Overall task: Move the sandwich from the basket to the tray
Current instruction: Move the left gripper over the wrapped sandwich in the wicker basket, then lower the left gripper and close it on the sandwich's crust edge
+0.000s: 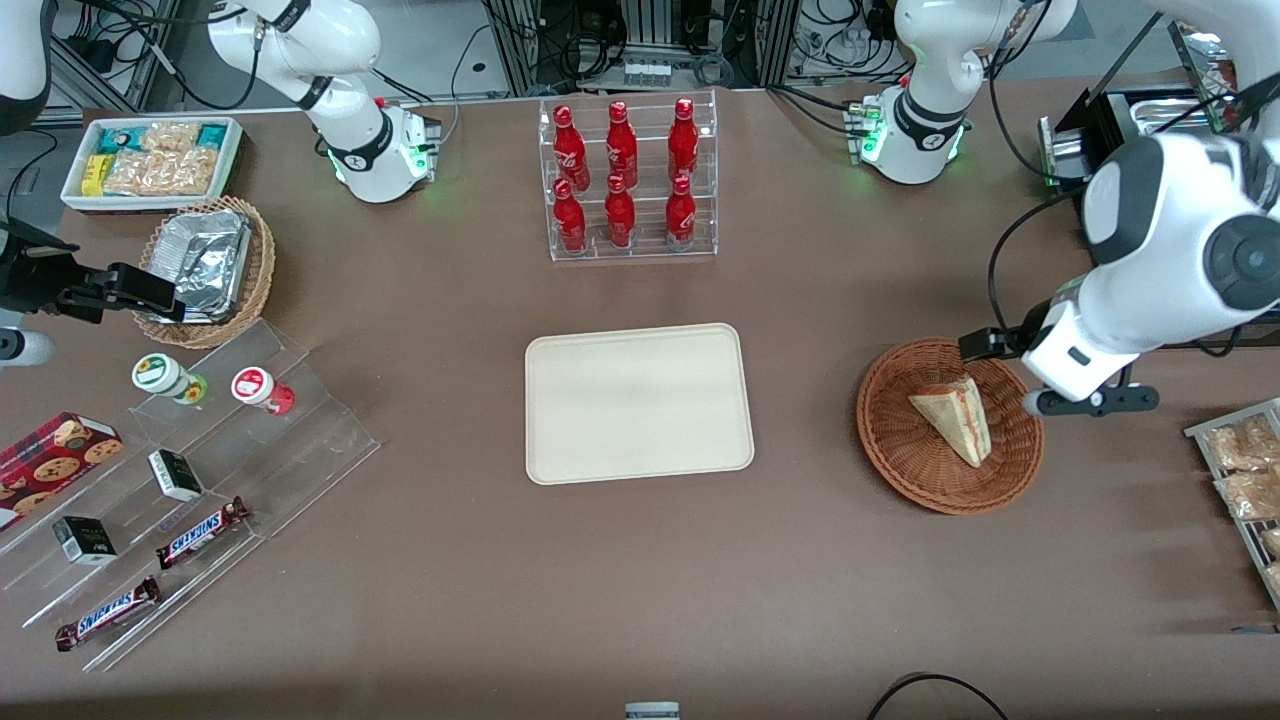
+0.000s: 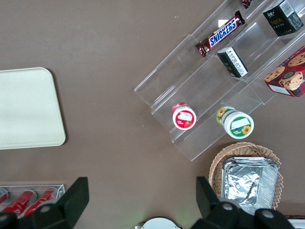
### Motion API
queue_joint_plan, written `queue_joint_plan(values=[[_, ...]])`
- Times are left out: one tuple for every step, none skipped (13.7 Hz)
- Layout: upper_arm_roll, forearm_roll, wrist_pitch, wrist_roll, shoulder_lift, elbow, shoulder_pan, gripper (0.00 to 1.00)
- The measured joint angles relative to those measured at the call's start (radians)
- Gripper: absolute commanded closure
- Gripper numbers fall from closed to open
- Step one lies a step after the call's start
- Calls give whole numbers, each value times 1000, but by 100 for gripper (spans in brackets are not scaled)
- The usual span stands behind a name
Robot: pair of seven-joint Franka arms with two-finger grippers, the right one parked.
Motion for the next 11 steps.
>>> queue_joint_plan(values=[[0, 0, 14, 0, 20, -1, 0, 0], [0, 0, 31, 0, 40, -2, 0, 0], [0, 0, 51, -1, 58, -4, 1, 0], [1, 0, 75, -3, 73, -10, 1, 0], [4, 0, 101, -7, 82, -21, 2, 0], [6, 0, 125, -16, 86, -37, 3, 0], [10, 0, 145, -34, 87, -52, 5, 0], [14, 0, 159, -64, 86, -64, 6, 0], [20, 0, 172, -100, 86, -74, 6, 0], [28, 0, 193, -136, 84, -89, 6, 0], [33, 0, 229, -167, 78, -113, 7, 0]])
